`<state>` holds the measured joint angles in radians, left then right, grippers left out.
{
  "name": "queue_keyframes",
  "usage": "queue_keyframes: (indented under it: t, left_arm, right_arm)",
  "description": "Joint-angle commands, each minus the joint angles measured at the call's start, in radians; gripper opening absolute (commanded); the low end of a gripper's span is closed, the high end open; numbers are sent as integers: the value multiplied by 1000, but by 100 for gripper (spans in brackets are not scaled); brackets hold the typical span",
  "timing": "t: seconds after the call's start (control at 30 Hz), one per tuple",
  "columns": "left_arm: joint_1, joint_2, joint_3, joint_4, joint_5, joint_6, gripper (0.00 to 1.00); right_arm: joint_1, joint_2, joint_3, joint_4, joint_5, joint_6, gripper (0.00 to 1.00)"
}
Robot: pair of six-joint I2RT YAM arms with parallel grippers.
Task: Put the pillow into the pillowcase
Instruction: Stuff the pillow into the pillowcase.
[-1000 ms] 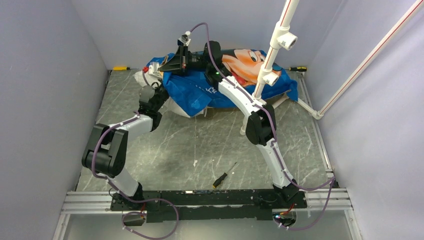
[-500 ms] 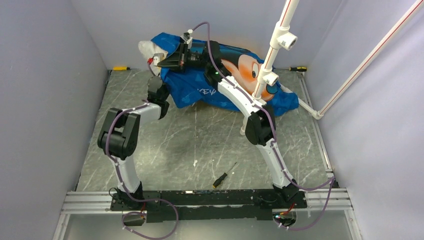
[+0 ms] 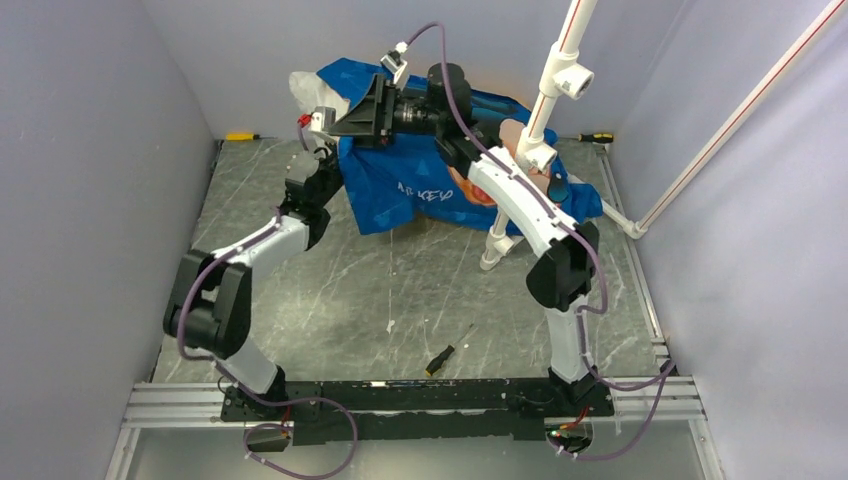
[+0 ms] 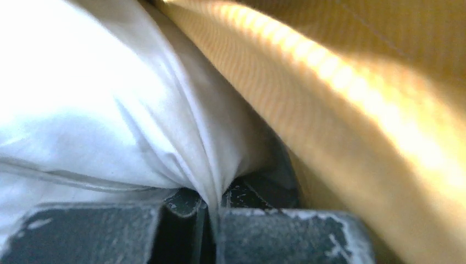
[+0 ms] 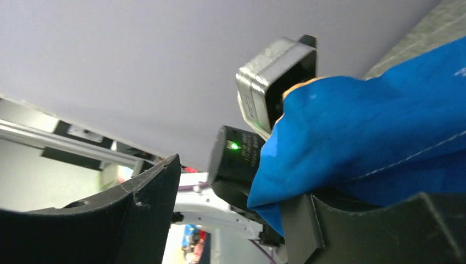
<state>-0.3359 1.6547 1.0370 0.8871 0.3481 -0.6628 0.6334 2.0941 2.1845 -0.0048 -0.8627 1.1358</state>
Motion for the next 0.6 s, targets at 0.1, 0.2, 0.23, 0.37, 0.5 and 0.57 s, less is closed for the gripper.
queue_keyframes:
  t: [0.1, 0.2, 0.23, 0.37, 0.5, 0.57]
  left_arm:
    - [-51, -192, 88, -475, -127, -7, 0]
    - [-51, -202, 143, -658, -167, -17, 0]
    - [-50, -202, 145, -675, -161, -11, 0]
    - [-50, -211, 123, -695, -177, -63, 0]
    - [-49, -204, 165, -780, -201, -85, 0]
    - [-49, -197, 194, -830, -217, -95, 0]
  right_arm:
    - [20, -190, -11, -424, 268, -482, 79]
    - [19, -270, -130, -474, 385, -557, 82]
    - [19, -289, -157, -495, 422, -574, 82]
    - [31, -309, -136, -653, 600, -652, 82]
    - [51, -356, -205, -734, 703, -704, 83]
    - [58, -385, -268, -744, 721, -708, 83]
